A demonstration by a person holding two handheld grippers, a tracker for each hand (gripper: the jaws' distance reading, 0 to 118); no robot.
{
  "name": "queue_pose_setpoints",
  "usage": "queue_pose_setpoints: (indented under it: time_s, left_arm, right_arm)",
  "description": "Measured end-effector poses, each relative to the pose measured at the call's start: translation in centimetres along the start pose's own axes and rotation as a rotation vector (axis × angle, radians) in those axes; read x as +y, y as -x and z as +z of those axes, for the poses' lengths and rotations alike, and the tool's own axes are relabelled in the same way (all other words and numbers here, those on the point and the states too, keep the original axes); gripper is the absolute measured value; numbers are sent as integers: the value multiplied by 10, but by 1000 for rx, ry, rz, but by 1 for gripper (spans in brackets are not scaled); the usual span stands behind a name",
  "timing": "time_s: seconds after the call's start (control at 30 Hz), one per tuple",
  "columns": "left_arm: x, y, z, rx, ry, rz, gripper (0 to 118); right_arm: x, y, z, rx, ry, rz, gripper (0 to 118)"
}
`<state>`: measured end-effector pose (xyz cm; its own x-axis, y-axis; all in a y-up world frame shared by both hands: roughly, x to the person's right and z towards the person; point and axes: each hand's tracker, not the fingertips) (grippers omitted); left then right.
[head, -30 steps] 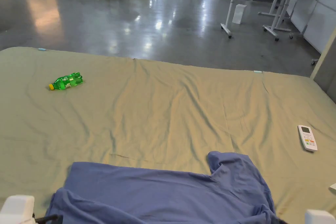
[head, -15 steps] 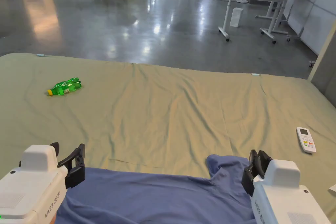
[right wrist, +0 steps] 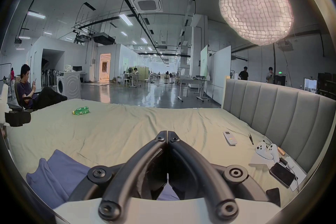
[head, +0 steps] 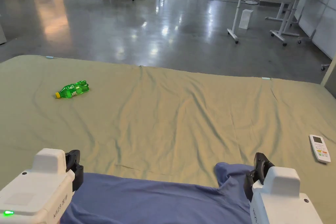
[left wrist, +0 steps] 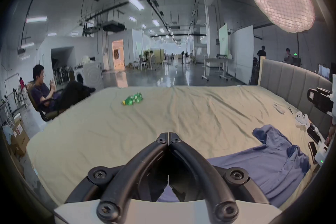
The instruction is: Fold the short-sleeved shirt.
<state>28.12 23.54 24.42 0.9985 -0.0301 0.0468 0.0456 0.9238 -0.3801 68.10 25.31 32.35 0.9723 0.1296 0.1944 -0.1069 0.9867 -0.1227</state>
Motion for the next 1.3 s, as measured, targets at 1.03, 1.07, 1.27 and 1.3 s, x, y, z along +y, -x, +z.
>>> queue_pose_setpoints:
  time_s: [1.03, 1.07, 1.27, 1.3]
  left_arm:
    - [-44, -8, -197, -65, 673, -126, 5]
    - [-44, -5, -195, -61, 673, -128, 4]
    - [-36, 9, -182, -68, 613, -81, 4]
    - [-33, 11, -179, -71, 608, -73, 4]
  right_arm:
    - [-85, -77, -97, -27, 526, 0, 7]
    - [-90, -83, -112, 1, 584, -36, 21]
    - [-105, -107, -191, 54, 827, -25, 66]
    - [-110, -109, -203, 66, 850, -10, 66]
